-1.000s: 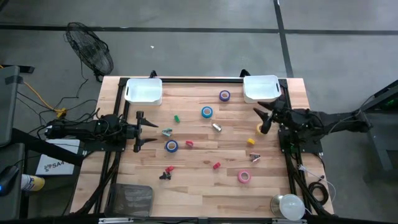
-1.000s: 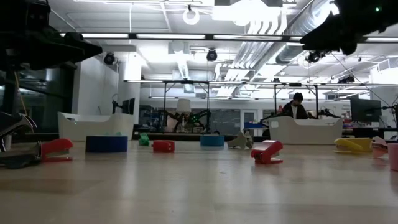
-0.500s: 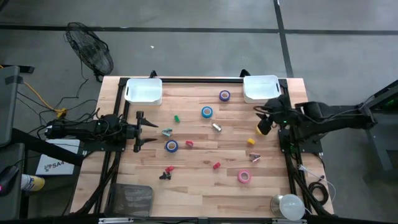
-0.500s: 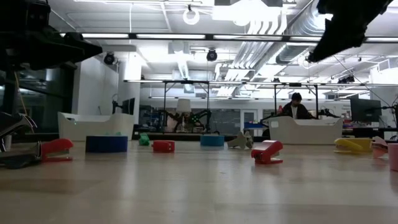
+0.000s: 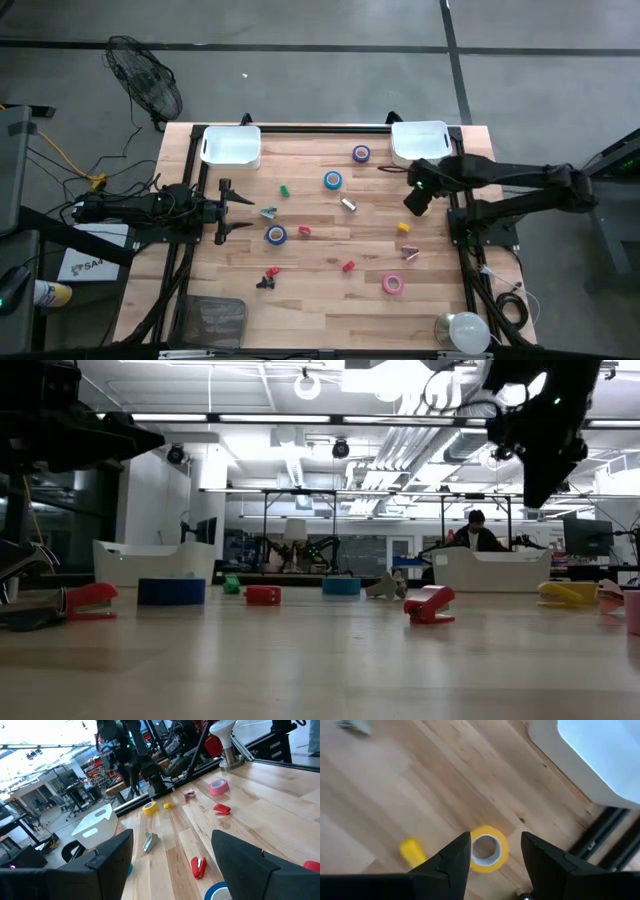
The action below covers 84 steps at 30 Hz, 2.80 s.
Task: Pick and place Stapler, Stapler remover, tape
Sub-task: Put the yellow tape into the black bin
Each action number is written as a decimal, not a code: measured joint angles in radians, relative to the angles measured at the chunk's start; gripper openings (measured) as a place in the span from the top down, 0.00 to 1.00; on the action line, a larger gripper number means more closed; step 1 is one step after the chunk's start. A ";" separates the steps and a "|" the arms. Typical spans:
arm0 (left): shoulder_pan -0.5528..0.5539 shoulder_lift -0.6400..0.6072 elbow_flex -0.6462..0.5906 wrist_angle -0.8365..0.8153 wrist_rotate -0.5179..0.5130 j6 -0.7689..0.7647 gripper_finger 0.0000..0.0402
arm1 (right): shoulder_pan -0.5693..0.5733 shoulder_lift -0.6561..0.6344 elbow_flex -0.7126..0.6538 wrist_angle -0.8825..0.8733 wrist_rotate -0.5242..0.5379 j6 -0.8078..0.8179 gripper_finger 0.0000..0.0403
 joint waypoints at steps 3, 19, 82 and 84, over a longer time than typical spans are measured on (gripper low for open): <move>0.000 0.000 0.000 0.000 0.000 0.000 0.34 | -0.040 0.060 0.000 0.001 0.004 0.024 0.58; 0.000 0.000 0.000 0.000 0.000 0.000 0.34 | -0.140 0.255 -0.042 0.011 -0.094 0.228 0.58; 0.000 0.000 0.000 0.000 0.000 0.000 0.34 | -0.048 0.264 -0.215 0.469 -0.210 0.063 0.91; 0.000 0.000 0.000 0.000 0.000 0.000 0.34 | -0.027 0.264 -0.175 0.495 -0.226 0.044 0.91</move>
